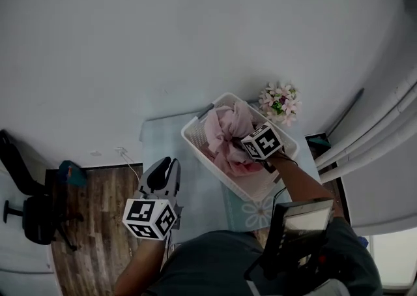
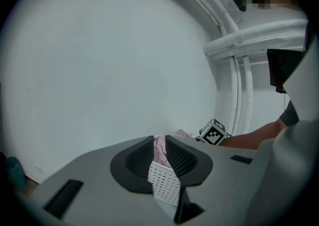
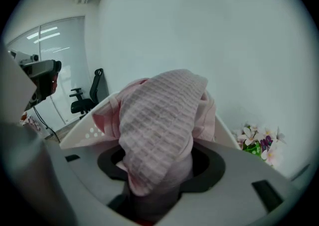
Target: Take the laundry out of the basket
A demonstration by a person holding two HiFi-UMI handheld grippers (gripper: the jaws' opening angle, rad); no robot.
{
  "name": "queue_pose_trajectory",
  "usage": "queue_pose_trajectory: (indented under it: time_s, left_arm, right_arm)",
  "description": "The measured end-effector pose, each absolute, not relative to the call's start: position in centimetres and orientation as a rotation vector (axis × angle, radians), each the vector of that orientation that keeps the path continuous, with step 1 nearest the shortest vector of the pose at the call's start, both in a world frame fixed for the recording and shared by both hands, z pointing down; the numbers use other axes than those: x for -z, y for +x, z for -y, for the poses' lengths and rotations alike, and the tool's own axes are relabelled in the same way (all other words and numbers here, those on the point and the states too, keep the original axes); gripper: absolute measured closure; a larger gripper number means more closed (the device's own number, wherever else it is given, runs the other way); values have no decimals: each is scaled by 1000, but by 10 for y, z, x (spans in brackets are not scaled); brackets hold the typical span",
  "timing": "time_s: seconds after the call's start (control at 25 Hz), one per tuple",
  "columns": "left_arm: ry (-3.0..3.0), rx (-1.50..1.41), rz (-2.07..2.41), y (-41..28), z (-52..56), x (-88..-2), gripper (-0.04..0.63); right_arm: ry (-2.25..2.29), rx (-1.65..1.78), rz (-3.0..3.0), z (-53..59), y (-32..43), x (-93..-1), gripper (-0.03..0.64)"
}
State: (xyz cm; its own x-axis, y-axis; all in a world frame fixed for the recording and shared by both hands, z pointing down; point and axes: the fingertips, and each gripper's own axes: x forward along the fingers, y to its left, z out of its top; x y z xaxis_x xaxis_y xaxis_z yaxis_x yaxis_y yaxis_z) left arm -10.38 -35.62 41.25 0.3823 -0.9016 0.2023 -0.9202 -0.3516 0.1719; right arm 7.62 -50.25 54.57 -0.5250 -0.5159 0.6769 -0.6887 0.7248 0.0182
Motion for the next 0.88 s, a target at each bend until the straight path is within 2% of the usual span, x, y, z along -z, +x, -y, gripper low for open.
queue_pose_trajectory:
  time_s: [0.88]
  left_arm:
    - [2537,94,1583,-103,344,-337,526]
  right_arm:
    - [1479,-159,2649,409,100,-312,356]
